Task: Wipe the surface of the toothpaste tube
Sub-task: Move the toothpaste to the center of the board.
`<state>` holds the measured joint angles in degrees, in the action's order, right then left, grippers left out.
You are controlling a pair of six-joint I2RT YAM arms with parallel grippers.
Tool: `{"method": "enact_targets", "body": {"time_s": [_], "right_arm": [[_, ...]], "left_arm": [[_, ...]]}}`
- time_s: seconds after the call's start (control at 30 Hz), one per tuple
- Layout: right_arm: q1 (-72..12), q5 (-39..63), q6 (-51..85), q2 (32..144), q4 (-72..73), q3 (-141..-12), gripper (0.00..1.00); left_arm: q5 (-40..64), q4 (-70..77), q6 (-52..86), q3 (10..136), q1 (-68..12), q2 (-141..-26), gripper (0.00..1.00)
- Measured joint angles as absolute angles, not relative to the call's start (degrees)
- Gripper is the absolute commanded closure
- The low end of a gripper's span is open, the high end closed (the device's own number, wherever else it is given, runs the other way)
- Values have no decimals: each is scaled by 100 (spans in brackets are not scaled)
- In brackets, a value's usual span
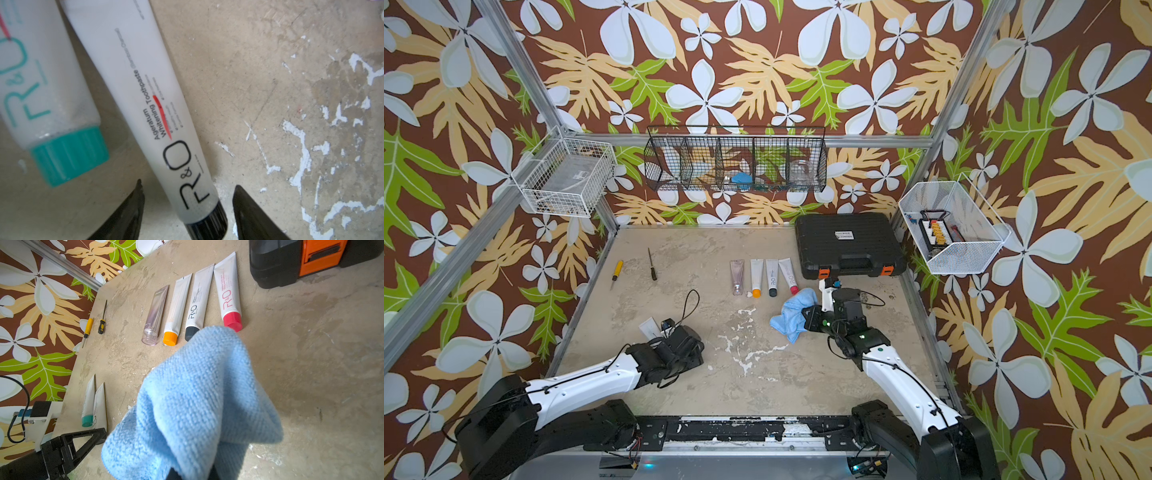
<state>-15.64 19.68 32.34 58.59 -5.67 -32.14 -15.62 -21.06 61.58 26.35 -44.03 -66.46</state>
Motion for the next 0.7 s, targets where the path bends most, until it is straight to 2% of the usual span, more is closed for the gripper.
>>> {"method": "enact_targets", "body": {"time_s": [0.23,0.7], "right_arm": [[-1564,1953,3234,5813,-569,-3181,100],[-1564,1905,3216,5767,-596,-3109,100]], "left_arm": [[-1756,-1903,6149,2624,-4388,-6783,38],[-1780,-1516,5911,2519,-4348,-6934,77]]}}
